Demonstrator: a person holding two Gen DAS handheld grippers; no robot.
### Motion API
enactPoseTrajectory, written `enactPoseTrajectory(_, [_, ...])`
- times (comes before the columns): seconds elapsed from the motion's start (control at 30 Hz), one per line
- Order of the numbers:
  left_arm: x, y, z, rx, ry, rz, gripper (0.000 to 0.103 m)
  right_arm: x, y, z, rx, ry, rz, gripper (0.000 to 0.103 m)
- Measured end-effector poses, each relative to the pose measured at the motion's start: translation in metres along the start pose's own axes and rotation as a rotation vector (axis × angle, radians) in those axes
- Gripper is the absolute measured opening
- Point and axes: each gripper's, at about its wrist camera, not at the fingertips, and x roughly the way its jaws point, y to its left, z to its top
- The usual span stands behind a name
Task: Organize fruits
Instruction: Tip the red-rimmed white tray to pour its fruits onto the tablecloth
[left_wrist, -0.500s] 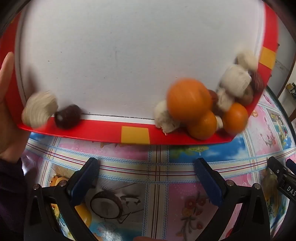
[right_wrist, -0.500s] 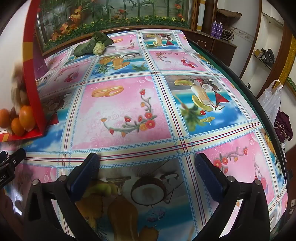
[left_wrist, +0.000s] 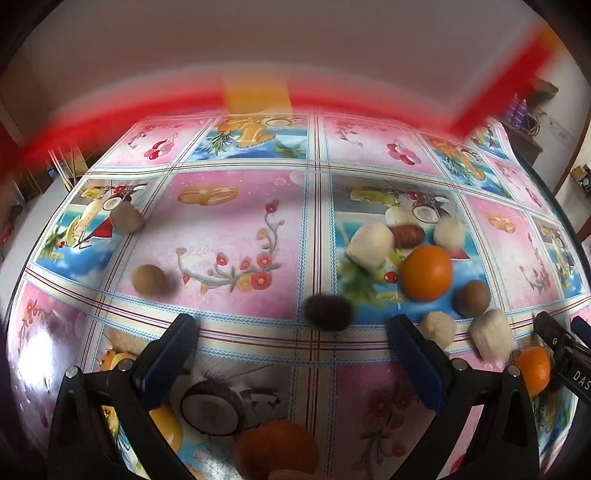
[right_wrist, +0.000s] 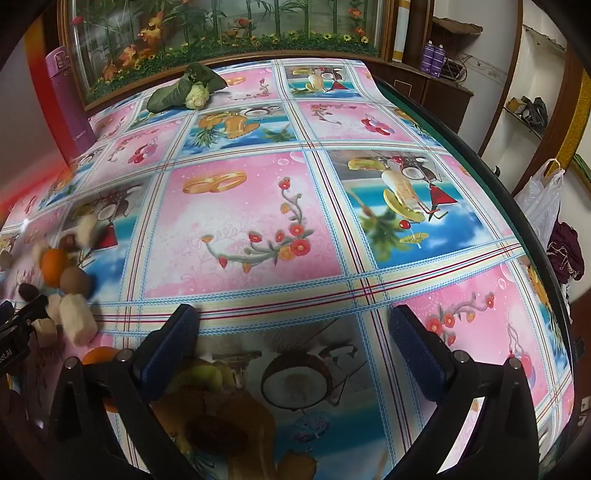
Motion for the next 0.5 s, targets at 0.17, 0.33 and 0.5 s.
enactPoseTrajectory(0.17, [-0.003, -0.008, 0.0008, 0.001, 0.0, 0.001, 0.102, 0.0, 0.0, 0.0, 0.0, 0.0, 0.0, 0.103])
enactPoseTrajectory(0.33, [-0.0032, -0.0081, 0.0004, 0.002, -0.001, 0.001, 0.102, 0.0, -0.0001, 0.0, 0.0, 0.0, 0.0, 0.103])
enactPoseTrajectory(0.5, [-0.0033, -0.0082, 0.0002, 0.002, -0.001, 0.001, 0.102, 0.0, -0.0001, 0.0002, 0.0, 0.001, 0.0, 0.103])
